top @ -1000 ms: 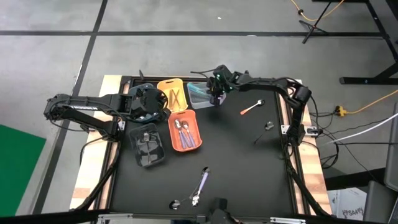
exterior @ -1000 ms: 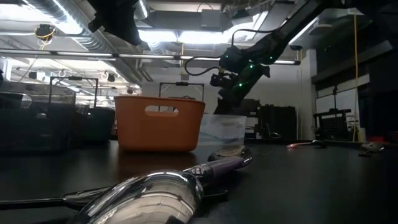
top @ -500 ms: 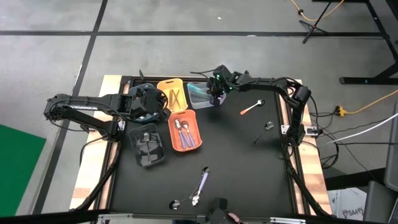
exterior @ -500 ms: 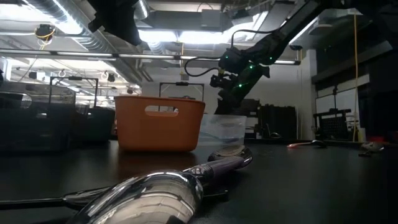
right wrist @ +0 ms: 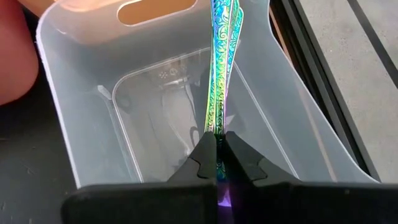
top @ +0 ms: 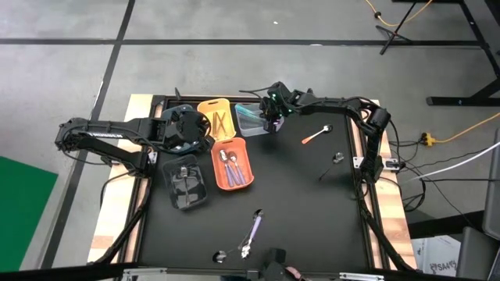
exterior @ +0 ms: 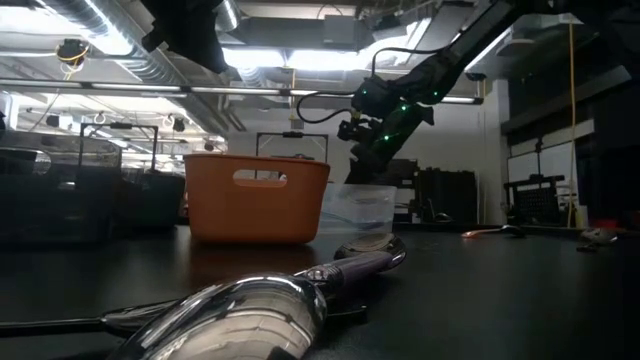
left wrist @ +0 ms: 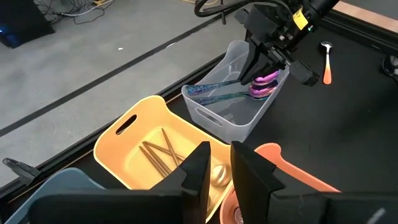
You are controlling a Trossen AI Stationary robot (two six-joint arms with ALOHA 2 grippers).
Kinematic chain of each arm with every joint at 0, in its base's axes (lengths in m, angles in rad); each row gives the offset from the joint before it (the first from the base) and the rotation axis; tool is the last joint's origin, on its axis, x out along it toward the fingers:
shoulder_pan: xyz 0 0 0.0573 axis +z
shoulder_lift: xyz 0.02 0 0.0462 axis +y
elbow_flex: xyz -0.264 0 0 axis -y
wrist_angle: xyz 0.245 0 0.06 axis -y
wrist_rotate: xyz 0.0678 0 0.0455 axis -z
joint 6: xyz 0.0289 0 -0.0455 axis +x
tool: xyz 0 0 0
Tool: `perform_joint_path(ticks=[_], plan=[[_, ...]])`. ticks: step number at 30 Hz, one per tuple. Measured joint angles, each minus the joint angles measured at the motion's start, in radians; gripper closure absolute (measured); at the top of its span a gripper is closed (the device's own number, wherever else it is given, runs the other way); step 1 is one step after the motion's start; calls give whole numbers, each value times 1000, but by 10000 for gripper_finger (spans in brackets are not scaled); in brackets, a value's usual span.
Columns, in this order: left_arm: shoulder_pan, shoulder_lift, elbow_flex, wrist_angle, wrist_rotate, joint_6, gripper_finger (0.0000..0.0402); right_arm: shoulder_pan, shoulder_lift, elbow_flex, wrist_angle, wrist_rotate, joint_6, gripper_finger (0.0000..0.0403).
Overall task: Sort silverware by color (type)
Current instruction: Put the blue spoon into the transparent bin, then put the orange spoon into the blue bin
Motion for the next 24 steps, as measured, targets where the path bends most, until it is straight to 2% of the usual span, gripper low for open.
perform_joint_path(ticks=[9, 18, 24], plan=[[0, 0, 0, 0, 0, 0, 344, 0, 0, 0, 0, 0, -1, 395], [0, 0, 0, 0, 0, 0, 344, 0, -1, 0, 8, 0, -1, 305], [0, 0, 0, 0, 0, 0, 344, 0, -1, 0, 39, 0, -1, 284]])
